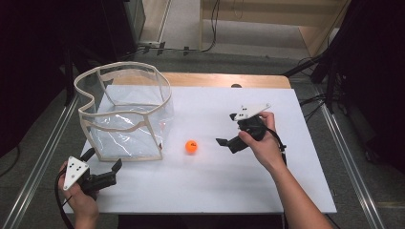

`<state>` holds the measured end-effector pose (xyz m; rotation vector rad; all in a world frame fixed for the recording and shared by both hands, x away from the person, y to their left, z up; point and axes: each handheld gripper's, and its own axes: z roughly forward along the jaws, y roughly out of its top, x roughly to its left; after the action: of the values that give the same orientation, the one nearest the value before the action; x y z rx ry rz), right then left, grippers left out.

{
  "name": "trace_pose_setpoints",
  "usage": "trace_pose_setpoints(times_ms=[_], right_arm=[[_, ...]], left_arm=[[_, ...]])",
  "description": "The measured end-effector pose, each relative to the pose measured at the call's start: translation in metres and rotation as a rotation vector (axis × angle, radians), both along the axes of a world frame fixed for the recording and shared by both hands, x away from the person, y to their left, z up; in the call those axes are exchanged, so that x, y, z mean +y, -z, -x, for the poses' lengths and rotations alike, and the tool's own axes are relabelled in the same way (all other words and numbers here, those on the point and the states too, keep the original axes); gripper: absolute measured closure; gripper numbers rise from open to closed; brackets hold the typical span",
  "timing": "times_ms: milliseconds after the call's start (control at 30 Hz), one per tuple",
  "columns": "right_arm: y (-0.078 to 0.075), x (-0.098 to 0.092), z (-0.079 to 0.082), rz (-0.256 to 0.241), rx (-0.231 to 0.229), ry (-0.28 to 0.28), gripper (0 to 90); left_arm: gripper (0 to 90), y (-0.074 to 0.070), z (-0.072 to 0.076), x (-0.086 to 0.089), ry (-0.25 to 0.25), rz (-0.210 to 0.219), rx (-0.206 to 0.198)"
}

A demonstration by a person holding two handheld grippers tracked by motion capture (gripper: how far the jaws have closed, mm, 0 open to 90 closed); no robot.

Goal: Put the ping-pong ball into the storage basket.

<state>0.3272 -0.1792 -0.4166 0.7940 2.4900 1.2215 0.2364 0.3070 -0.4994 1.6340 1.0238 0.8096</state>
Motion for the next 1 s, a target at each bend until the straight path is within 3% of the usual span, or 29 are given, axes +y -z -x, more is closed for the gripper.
trace_pose_setpoints(times_ms=[500,1000], right_arm=[[0.012,0.027,-0.009,0.067,0.072,-0.072,0.0],[0.021,0.051,-0.014,0.099,0.107,-0.132,0.0]], left_arm=[[0.0,0.000,0.001,0.001,-0.002,0.005,-0.009],[0.0,-0.005,0.006,0.008,-0.018,0.038,-0.013]])
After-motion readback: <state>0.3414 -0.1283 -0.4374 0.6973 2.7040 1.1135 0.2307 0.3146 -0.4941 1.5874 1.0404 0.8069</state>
